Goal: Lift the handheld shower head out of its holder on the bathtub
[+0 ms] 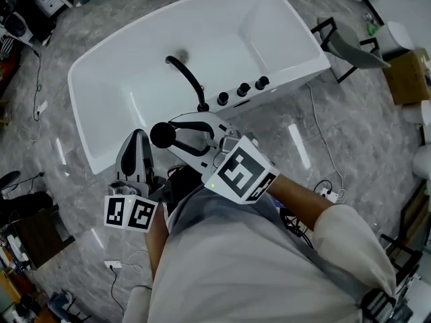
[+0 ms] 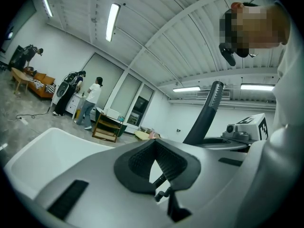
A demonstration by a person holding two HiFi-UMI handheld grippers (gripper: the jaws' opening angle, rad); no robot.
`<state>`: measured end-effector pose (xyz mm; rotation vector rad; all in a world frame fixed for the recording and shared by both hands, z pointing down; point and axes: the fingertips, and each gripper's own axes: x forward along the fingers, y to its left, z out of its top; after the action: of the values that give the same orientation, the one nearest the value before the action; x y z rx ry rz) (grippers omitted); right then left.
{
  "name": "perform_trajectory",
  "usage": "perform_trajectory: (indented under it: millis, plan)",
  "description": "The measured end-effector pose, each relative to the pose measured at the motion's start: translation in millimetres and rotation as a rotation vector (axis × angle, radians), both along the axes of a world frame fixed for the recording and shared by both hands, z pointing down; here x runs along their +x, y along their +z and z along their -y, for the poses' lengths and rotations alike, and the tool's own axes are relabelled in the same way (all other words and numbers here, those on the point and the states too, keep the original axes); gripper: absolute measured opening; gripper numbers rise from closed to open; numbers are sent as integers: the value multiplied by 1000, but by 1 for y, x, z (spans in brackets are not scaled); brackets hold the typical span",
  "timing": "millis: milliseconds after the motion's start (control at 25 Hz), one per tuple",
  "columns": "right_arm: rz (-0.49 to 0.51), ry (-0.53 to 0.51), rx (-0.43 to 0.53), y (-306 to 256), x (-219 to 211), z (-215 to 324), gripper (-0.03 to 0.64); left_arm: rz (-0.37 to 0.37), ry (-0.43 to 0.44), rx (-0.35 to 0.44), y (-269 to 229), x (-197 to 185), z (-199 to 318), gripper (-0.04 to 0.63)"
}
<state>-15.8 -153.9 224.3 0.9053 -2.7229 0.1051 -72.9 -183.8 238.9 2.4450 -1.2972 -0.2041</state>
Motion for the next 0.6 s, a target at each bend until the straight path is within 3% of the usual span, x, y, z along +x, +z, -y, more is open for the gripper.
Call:
perform_trajectory:
  millis: [600]
  plan:
    - [-17,4,-8,4,-1,1,130,-32,33,-18,2,2,-1,3]
